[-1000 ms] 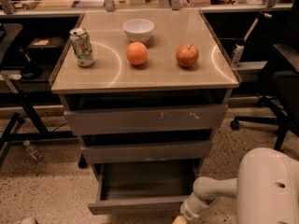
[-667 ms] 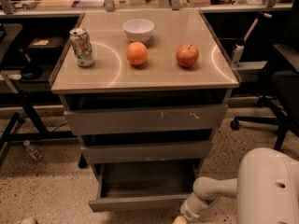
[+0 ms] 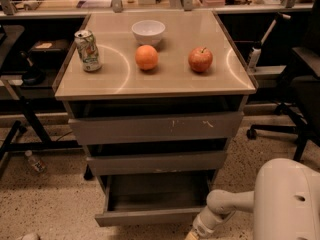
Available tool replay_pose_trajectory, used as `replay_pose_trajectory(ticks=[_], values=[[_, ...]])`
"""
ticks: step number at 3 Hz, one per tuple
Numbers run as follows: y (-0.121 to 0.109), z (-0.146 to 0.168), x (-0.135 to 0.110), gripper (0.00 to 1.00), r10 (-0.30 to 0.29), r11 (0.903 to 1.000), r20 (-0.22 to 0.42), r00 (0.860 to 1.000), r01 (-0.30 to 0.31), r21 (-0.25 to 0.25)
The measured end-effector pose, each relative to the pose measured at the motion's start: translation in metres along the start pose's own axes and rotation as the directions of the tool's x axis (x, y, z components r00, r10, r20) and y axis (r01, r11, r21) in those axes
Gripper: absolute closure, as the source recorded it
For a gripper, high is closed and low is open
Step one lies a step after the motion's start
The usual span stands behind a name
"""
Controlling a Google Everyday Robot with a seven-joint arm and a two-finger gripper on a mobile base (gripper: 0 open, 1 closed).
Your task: Close bottom drawer
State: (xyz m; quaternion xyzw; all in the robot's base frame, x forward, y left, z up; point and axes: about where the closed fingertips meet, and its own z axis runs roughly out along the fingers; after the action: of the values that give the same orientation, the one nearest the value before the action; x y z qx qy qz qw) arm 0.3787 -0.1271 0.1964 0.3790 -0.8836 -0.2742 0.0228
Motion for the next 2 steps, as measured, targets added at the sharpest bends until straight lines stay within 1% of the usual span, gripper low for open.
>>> replay_pose_trajectory(ticks=[2], values=[[-0.0005, 0.0009, -0.0013, 0.88, -0.001, 1.0, 0.002, 1.0, 0.001, 0.002]])
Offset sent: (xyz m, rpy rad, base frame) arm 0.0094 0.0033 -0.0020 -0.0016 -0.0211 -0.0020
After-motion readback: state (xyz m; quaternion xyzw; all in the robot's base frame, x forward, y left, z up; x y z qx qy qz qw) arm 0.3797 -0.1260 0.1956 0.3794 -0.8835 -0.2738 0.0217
